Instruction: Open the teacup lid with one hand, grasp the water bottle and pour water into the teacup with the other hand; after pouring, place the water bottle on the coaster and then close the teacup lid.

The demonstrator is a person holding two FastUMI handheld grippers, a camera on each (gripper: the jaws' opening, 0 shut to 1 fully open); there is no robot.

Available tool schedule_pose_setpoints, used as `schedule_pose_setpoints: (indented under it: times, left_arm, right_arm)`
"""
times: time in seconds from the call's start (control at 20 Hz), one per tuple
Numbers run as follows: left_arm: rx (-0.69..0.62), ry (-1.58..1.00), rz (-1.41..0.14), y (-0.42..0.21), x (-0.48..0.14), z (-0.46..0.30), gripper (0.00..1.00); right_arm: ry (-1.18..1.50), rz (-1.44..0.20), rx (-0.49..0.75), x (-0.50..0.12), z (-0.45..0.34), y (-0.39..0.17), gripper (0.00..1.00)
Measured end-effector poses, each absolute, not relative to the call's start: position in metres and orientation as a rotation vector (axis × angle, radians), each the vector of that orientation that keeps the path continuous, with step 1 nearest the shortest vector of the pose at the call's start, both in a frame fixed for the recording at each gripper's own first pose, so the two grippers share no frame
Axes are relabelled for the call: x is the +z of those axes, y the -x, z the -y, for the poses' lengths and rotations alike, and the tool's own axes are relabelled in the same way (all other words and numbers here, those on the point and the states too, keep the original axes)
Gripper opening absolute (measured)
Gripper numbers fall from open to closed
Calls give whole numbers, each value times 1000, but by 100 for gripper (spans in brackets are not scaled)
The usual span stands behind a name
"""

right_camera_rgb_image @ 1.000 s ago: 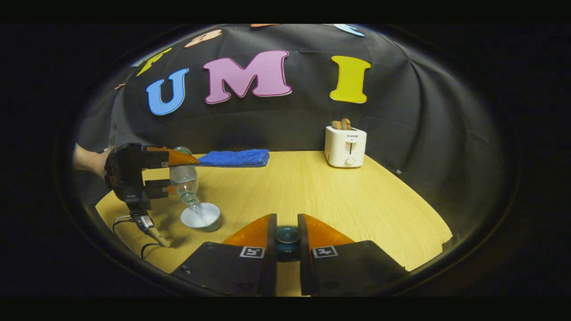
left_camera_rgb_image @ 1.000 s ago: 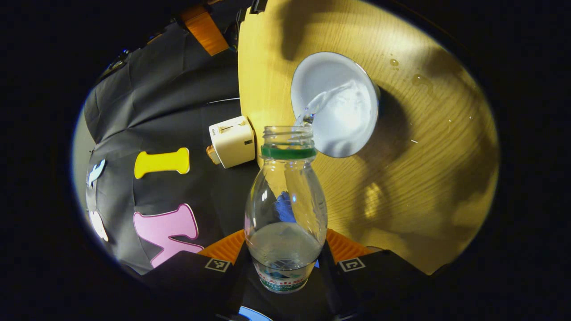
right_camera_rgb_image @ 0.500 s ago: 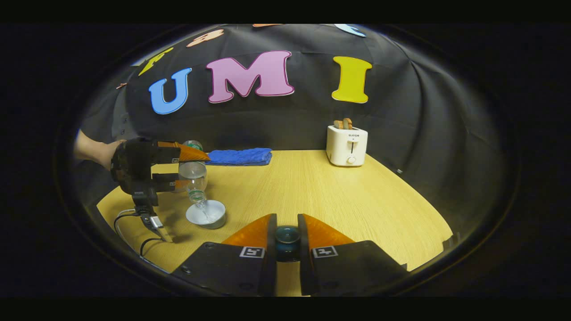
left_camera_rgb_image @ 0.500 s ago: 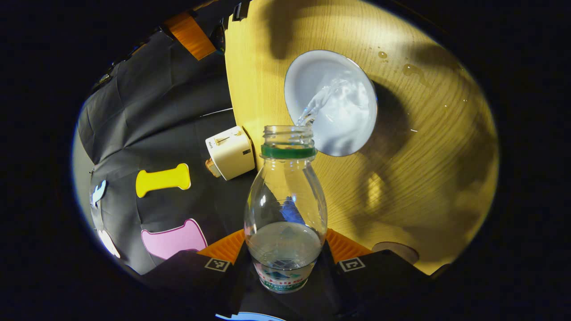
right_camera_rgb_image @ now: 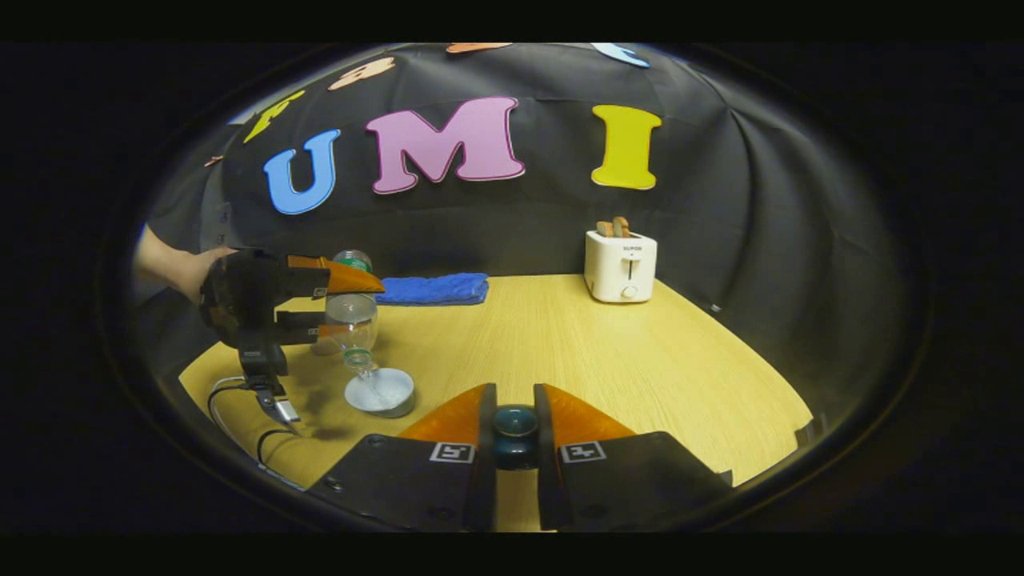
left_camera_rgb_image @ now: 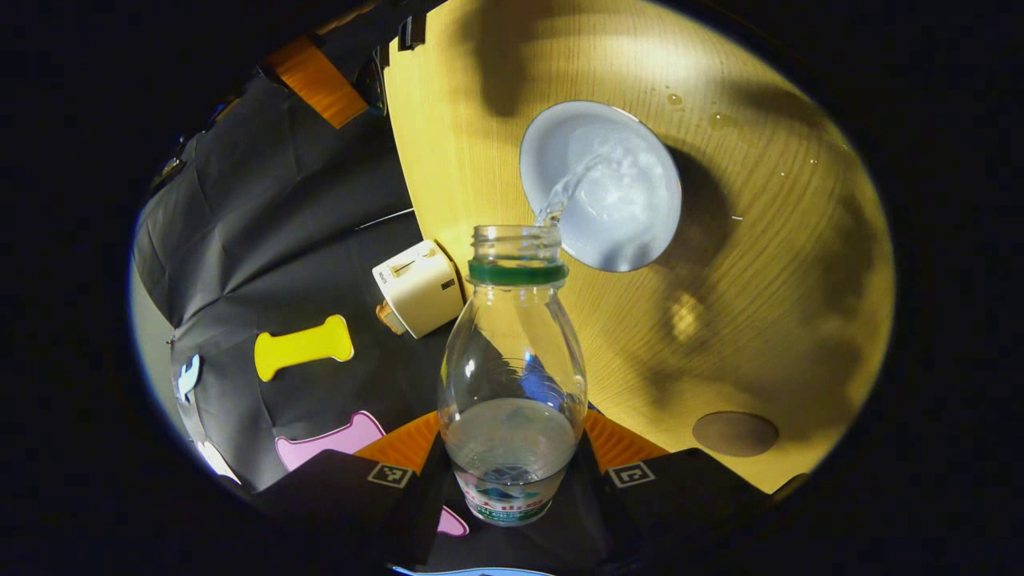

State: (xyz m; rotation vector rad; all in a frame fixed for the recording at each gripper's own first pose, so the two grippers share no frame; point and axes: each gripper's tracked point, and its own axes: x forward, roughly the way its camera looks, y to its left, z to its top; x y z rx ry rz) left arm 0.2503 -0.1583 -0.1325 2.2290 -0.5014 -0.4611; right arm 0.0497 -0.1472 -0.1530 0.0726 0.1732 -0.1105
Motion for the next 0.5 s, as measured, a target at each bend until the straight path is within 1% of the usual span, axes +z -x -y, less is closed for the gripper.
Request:
schedule_pose_setpoints:
  times: [0.05,0.3,0.35,0.45,0.5]
  left_arm:
    - [-456,-2244,494,-253,-133,157,73]
    - [-428,-2312,450,-260,-126,155,73]
    - [-421,-2318,444,-260,-124,155,73]
    - [-407,-2342,434,-261,-121,153,73]
    - [-402,-2358,428,-260,-119,153,73]
  right_arm:
    - [-76,-175,-110,-154,146,-48,19]
    - [-88,-189,-117,-160,148,-40,19]
    - [-95,-190,-120,-161,148,-40,24]
    - [-105,-190,-126,-161,149,-39,24]
    - [-108,-189,-129,-160,150,-38,19]
